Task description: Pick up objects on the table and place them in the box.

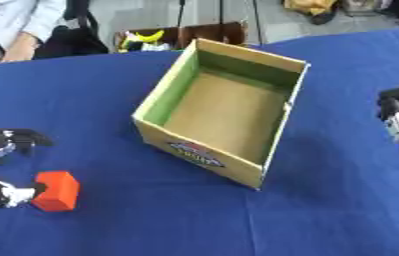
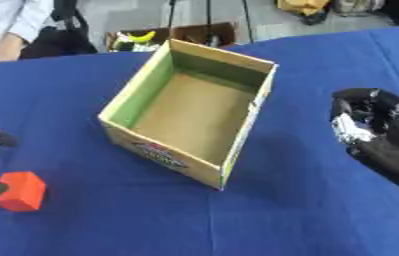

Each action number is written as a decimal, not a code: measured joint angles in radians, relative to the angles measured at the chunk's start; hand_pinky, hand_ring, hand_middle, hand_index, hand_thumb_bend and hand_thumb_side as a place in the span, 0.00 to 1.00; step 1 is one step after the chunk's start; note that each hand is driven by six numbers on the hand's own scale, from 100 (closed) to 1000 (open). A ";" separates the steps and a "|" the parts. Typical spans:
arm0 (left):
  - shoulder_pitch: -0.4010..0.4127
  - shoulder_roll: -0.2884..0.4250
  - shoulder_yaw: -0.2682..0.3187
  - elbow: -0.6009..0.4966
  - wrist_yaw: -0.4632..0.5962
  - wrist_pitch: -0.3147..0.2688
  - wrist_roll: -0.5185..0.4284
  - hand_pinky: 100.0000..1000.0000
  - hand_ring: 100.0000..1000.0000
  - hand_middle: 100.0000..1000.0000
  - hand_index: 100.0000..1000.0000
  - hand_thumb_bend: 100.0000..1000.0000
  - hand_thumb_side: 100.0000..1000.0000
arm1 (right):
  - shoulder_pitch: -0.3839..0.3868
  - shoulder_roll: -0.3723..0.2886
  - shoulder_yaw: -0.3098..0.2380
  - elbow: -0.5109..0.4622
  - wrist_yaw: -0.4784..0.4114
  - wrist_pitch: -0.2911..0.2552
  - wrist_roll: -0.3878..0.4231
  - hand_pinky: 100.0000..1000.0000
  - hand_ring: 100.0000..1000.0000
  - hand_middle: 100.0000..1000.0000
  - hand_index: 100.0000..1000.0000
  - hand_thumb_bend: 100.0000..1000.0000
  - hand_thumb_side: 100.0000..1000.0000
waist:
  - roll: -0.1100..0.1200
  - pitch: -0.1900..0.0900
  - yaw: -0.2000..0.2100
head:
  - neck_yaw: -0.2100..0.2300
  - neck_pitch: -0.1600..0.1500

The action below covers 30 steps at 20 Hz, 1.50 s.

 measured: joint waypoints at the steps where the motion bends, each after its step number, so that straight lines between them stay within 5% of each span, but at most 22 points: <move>1: 0.001 0.000 0.001 -0.010 -0.011 0.004 -0.001 0.55 0.78 0.93 0.98 0.49 0.56 | 0.001 0.000 0.000 0.000 0.000 0.001 0.000 0.83 0.81 0.47 0.70 0.00 0.34 | 0.000 0.000 0.000 | 0.000 -0.002; 10: 0.028 -0.007 0.009 -0.059 -0.048 0.020 0.007 0.55 0.78 0.92 0.98 0.52 0.55 | 0.009 0.001 0.000 0.000 0.000 0.006 -0.003 0.83 0.81 0.47 0.70 0.00 0.33 | 0.008 -0.010 -0.004 | 0.000 -0.018; 18: 0.054 -0.008 0.006 -0.106 -0.043 0.017 -0.045 0.56 0.79 0.93 0.99 0.77 0.49 | 0.012 0.001 -0.001 -0.001 0.000 0.006 -0.003 0.83 0.81 0.47 0.70 0.00 0.33 | 0.009 -0.010 -0.004 | 0.000 -0.013; 24: 0.056 -0.008 0.001 -0.112 -0.049 0.018 -0.084 0.56 0.78 0.91 0.98 0.74 0.49 | 0.012 0.001 -0.001 -0.001 0.000 0.006 -0.003 0.83 0.81 0.47 0.70 0.00 0.33 | 0.009 -0.010 -0.004 | 0.000 -0.011; 30: 0.042 -0.008 -0.021 -0.086 -0.054 0.013 -0.093 0.50 0.72 0.80 0.94 0.70 0.49 | 0.012 0.001 0.000 -0.001 0.000 0.006 -0.003 0.83 0.81 0.47 0.70 0.00 0.33 | 0.006 -0.010 -0.007 | 0.001 -0.011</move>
